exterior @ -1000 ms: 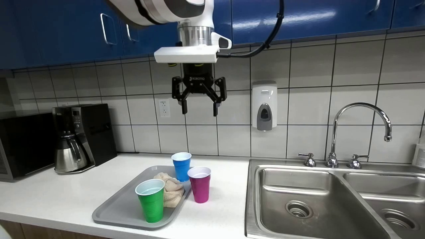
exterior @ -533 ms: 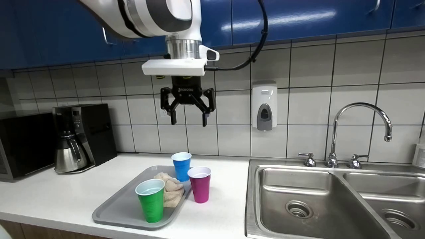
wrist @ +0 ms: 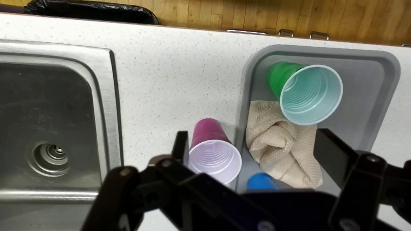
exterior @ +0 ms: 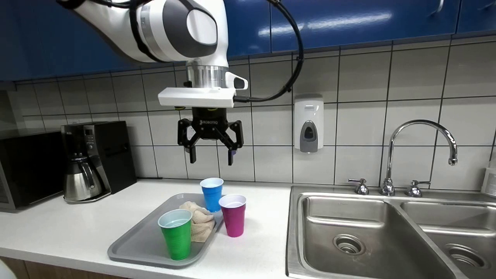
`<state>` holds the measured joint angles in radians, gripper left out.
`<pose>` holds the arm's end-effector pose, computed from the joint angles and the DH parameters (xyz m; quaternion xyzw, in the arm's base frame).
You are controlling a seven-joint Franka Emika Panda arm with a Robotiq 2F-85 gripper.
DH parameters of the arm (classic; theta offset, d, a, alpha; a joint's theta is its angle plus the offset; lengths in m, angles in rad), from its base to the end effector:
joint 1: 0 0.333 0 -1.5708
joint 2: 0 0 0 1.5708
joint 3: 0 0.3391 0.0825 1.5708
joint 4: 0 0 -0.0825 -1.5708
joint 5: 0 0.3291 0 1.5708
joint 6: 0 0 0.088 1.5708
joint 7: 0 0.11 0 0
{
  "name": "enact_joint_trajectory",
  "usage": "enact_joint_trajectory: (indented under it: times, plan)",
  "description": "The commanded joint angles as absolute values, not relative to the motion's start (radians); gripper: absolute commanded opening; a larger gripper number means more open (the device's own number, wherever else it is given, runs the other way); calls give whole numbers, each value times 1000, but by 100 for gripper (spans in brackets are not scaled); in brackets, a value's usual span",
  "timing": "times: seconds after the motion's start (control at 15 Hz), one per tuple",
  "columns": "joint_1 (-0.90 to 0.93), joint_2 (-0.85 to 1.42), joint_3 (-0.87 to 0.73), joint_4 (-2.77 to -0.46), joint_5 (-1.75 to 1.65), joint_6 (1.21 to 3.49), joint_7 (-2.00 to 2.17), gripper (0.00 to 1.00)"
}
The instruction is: Pick up the green cup and put it on the kitchen counter, pick up the blue cup and put it on the kitchen counter
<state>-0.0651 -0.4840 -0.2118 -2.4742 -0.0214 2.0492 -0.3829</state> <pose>0.3298 -0.1040 0.5041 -0.9966 -0.0682 -0.0361 0.0295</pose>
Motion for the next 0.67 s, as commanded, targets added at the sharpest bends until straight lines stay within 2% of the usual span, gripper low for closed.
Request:
enact_joint_trajectory:
  times: [0.0, 0.6]
  plan:
    - [-56, -505, -201, -2524, -36, 2092, -421, 100]
    - [-7, -466, -187, -2602, -32, 2186, -455, 100]
